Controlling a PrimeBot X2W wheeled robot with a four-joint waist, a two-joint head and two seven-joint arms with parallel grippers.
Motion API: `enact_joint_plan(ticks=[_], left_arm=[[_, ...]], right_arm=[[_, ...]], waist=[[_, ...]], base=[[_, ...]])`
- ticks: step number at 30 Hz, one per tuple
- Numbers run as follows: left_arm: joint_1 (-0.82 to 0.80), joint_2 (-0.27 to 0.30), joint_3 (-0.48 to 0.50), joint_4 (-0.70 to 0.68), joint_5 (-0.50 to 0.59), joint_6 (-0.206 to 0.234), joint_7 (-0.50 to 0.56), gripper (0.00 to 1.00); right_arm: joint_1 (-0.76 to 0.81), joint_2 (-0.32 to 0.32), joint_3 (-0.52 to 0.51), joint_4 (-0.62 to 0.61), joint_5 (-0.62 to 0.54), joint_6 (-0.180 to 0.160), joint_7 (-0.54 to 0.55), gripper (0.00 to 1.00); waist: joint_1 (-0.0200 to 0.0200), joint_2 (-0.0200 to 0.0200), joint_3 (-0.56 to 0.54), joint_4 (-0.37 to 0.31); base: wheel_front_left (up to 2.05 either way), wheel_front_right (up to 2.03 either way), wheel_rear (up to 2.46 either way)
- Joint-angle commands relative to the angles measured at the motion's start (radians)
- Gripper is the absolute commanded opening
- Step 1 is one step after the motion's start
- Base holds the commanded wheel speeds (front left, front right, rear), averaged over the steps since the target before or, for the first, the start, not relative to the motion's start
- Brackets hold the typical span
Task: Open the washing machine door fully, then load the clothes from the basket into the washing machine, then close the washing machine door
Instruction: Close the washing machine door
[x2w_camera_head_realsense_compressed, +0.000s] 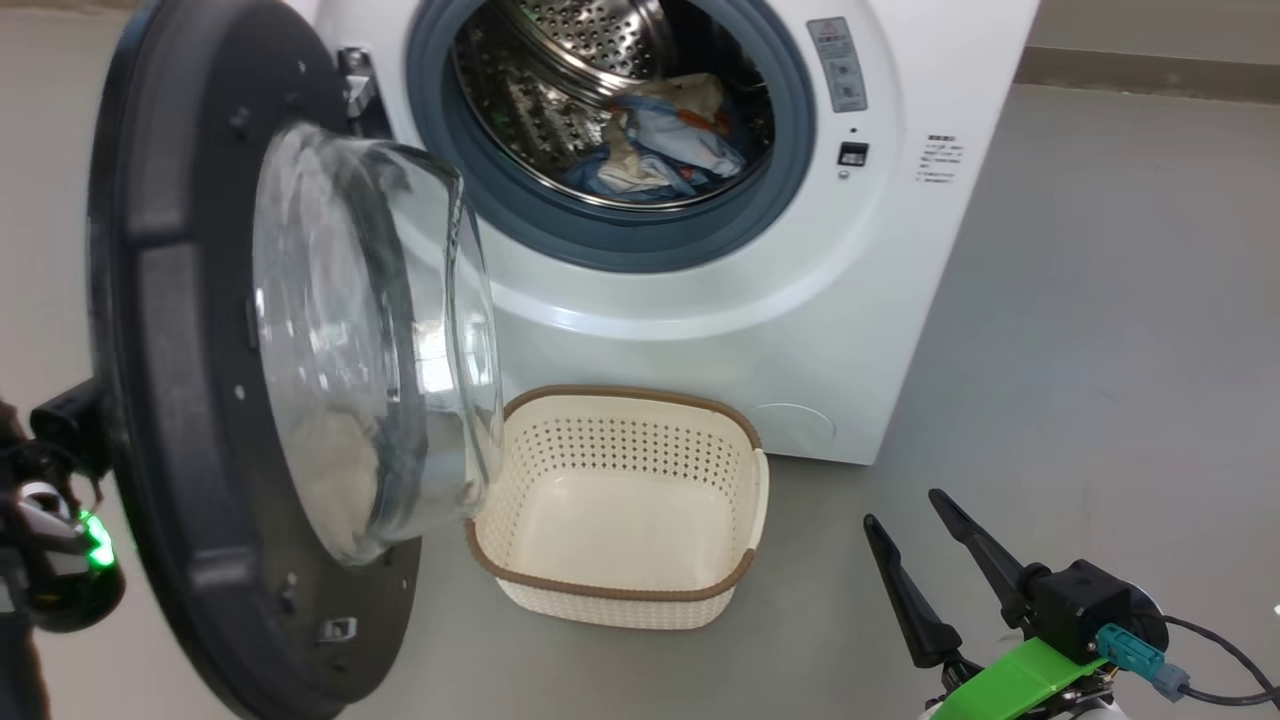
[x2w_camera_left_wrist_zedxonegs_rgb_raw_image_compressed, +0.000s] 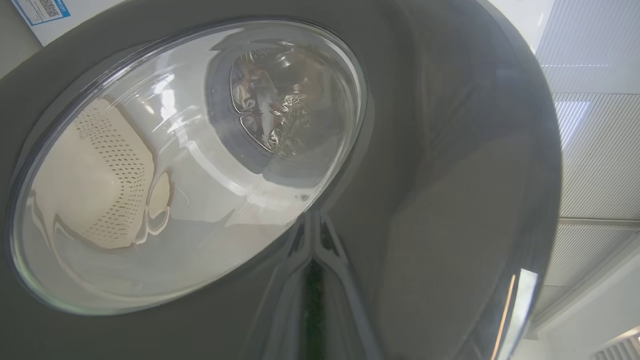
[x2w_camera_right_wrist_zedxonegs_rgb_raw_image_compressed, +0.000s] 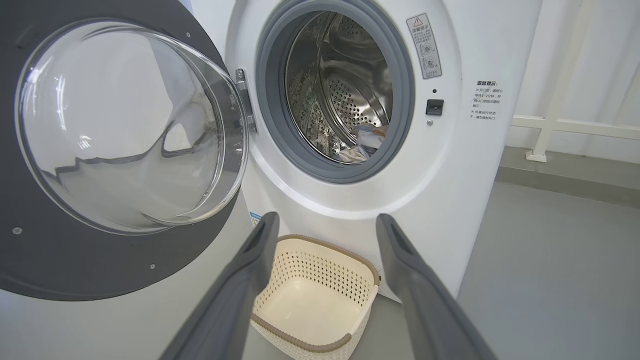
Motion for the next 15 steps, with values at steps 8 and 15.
enact_joint_plan(ticks=[8, 15], left_arm=[[-0.021, -0.028, -0.02, -0.064, 0.0, -0.015, -0.026, 0.0], [-0.038, -0.059, -0.035, -0.042, -0.013, -0.054, -0.072, 0.0]], right_arm=[[-0.027, 0.009, 0.017, -0.026, 0.008, 0.001, -0.005, 1.0], [-0.028, 0.012, 0.015, -0.025, 0.007, 0.001, -0.005, 1.0]], waist=[[-0.0001, -0.0001, 0.005, -0.072], [-0.0001, -0.0001, 0.004, -0.13]], base=[[0.0, 0.0, 0.0], [0.0, 0.0, 0.0]])
